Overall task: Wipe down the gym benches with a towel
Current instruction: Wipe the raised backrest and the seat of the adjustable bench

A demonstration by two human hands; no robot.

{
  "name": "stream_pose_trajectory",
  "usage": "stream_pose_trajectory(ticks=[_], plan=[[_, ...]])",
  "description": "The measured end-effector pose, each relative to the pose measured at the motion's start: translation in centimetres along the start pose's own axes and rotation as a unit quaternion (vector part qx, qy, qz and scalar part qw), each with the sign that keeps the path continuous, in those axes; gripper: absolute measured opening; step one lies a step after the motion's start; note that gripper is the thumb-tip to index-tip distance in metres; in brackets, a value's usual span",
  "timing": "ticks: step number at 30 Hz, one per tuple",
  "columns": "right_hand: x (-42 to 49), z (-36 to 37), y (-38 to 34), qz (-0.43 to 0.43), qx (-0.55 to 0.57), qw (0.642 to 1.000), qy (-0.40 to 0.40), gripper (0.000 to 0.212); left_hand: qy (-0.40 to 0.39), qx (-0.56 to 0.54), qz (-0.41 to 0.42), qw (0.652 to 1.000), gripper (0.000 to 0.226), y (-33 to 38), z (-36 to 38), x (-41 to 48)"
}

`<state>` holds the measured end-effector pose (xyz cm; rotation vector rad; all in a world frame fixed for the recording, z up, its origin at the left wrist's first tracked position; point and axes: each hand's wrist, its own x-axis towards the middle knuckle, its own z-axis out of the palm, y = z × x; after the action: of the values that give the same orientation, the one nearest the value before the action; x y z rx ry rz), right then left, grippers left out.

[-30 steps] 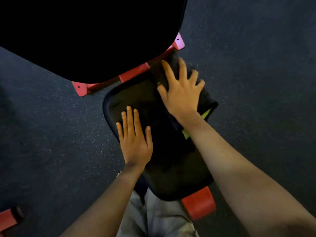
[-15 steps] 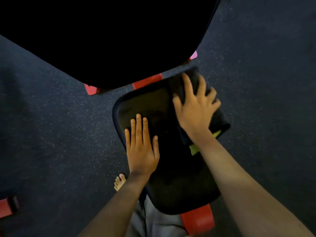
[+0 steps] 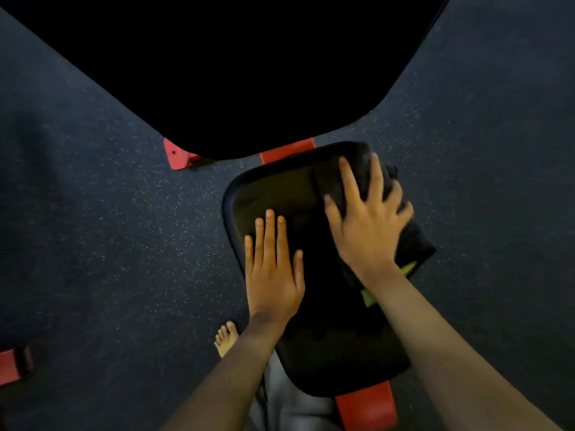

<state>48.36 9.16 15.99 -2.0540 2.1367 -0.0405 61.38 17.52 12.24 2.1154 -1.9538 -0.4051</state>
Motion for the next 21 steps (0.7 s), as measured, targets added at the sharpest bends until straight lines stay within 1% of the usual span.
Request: stream_pose_trajectory(ticks=[2,4,5,7,8,9,10,12,14,15,16,18,20,21], plan=[[2.3,0.2,-2.8,-0.005,0.008,1.000,0.001,0.057,0.023,-0.037,0.000,0.999,0.052,-0.3,0.0,0.0],[1.7,0.5,-3.6,-0.059,0.001,0.998,0.005,0.057,0.058,-0.114,-0.045,0.991,0.051,-0.8,0.0,-0.1],[0.5,0.5,-3.1,-0.106,-0.006,0.994,0.007,0.057,0.078,-0.157,-0.087,0.981,0.052,-0.9,0.0,0.0],[-3.1,0.5,-1.3,-0.226,-0.020,0.974,-0.008,0.058,0.113,-0.234,-0.185,0.948,0.056,-1.4,-0.2,0.3],[-4.7,0.5,0.0,-0.265,-0.031,0.964,-0.014,0.059,0.121,-0.265,-0.223,0.930,0.058,-1.4,-0.4,0.5],[-5.8,0.4,1.1,-0.276,-0.042,0.960,-0.013,0.060,0.122,-0.292,-0.250,0.915,0.059,-1.6,-0.5,0.7],[-6.2,0.3,1.9,-0.254,-0.047,0.966,-0.006,0.060,0.116,-0.322,-0.269,0.900,0.059,-1.6,-0.5,0.9],[-5.5,0.4,1.4,-0.140,-0.044,0.989,0.014,0.057,0.101,-0.378,-0.287,0.875,0.057,-1.8,-0.7,0.9],[-3.6,0.8,-1.3,-0.014,-0.030,0.999,0.025,0.056,0.104,-0.411,-0.286,0.860,0.057,-2.0,-1.0,0.7],[-2.5,1.0,-3.1,0.025,-0.020,0.999,0.027,0.056,0.107,-0.427,-0.288,0.850,0.057,-2.2,-1.2,0.7],[-1.4,1.2,-5.0,0.042,-0.015,0.999,0.027,0.055,0.111,-0.445,-0.296,0.838,0.057,-2.4,-1.3,0.7],[0.1,1.8,-8.4,0.020,-0.030,0.999,0.024,0.054,0.116,-0.490,-0.335,0.796,0.052,-3.1,-1.7,1.0],[-0.3,2.1,-9.9,-0.049,-0.057,0.997,0.021,0.055,0.109,-0.559,-0.388,0.725,0.039,-3.8,-2.6,1.7],[-1.2,2.3,-9.8,-0.101,-0.064,0.993,0.017,0.055,0.100,-0.594,-0.406,0.687,0.032,-4.1,-3.2,2.0]])
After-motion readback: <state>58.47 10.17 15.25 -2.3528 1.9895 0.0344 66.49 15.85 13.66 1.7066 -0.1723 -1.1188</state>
